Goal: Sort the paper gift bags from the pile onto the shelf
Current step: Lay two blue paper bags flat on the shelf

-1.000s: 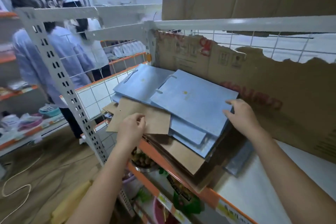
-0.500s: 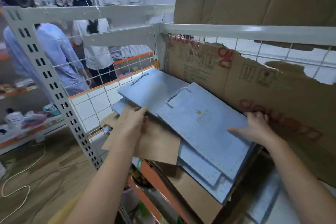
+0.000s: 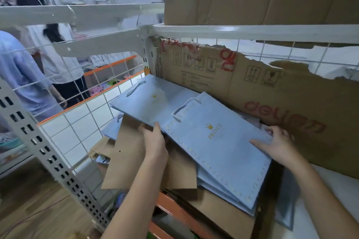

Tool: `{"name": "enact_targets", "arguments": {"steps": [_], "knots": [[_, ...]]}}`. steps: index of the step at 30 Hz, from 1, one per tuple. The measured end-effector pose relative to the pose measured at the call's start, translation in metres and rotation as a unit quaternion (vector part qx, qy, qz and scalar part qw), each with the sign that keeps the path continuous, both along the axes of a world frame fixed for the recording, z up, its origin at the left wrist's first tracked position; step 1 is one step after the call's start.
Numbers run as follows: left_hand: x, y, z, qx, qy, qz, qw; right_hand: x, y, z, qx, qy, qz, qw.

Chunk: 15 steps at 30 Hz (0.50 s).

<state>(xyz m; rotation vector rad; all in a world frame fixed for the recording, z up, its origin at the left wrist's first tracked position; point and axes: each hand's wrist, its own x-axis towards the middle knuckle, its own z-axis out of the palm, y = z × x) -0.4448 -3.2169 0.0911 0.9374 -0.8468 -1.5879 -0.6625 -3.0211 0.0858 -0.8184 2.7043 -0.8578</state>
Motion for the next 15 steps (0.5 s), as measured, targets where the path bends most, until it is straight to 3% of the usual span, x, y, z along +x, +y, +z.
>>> {"name": "enact_targets", "arguments": {"steps": [2,6,10,15], "knots": [[0.0,-0.002,-0.004,0.002,-0.003,0.005,1.0,0.003,0.004,-0.002,-0.006,-0.048,-0.009,0.999],[0.003,-0.005,-0.006,-0.013,-0.007,0.015,1.0,0.012,0.019,0.009,-0.118,-0.166,-0.007,0.979],[0.009,-0.01,-0.002,-0.019,0.031,0.032,0.999,0.013,0.045,0.013,-0.225,-0.189,-0.026,0.955],[0.023,-0.017,-0.005,-0.055,0.031,0.041,0.997,0.034,0.07,0.005,-0.355,-0.244,-0.074,0.9]]}}
